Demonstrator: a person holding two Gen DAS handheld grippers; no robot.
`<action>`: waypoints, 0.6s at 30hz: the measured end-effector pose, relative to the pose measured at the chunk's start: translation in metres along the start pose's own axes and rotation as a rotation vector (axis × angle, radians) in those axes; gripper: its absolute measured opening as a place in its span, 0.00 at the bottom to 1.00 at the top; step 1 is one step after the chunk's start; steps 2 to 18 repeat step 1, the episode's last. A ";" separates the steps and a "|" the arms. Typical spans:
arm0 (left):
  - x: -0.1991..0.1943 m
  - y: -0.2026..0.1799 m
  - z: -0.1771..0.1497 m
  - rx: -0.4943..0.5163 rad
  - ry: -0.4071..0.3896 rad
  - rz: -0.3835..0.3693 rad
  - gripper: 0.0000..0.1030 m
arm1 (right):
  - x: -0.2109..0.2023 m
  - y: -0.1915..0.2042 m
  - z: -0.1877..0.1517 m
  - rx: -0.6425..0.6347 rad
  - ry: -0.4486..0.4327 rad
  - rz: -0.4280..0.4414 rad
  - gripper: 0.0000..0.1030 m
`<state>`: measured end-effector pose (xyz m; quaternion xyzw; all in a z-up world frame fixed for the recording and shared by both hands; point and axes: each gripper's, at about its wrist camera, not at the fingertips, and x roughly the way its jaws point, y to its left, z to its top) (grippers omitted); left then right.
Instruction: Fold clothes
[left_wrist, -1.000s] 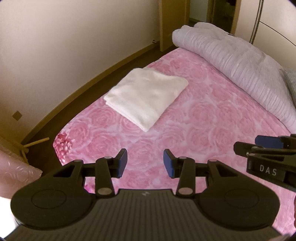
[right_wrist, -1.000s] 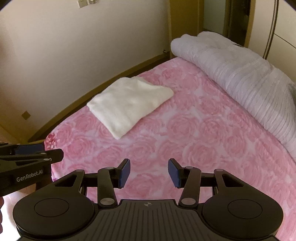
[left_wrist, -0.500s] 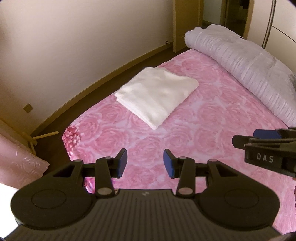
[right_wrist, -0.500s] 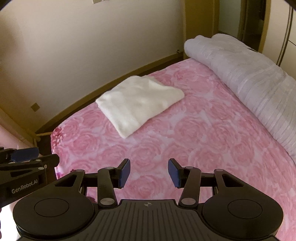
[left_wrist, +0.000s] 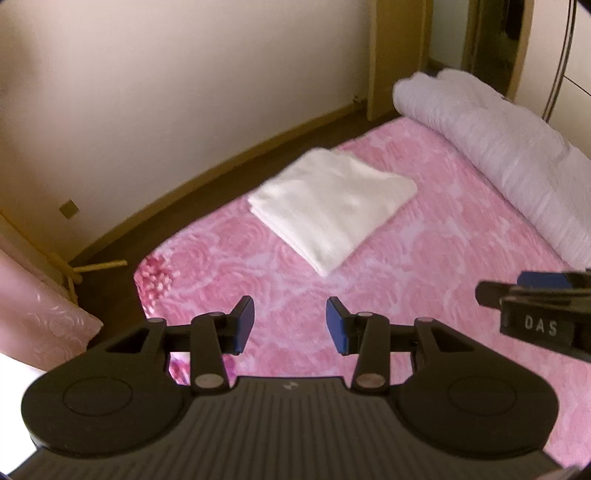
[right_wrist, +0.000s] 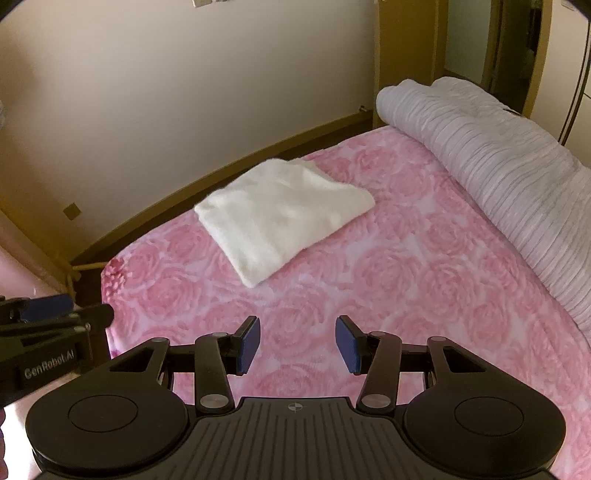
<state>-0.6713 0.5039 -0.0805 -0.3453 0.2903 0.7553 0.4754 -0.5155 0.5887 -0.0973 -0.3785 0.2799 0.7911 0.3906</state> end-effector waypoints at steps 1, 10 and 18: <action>0.000 0.002 0.001 -0.003 -0.002 0.003 0.38 | -0.001 0.001 0.000 0.002 -0.002 -0.002 0.48; 0.000 0.002 0.001 -0.003 -0.002 0.003 0.38 | -0.001 0.001 0.000 0.002 -0.002 -0.002 0.48; 0.000 0.002 0.001 -0.003 -0.002 0.003 0.38 | -0.001 0.001 0.000 0.002 -0.002 -0.002 0.48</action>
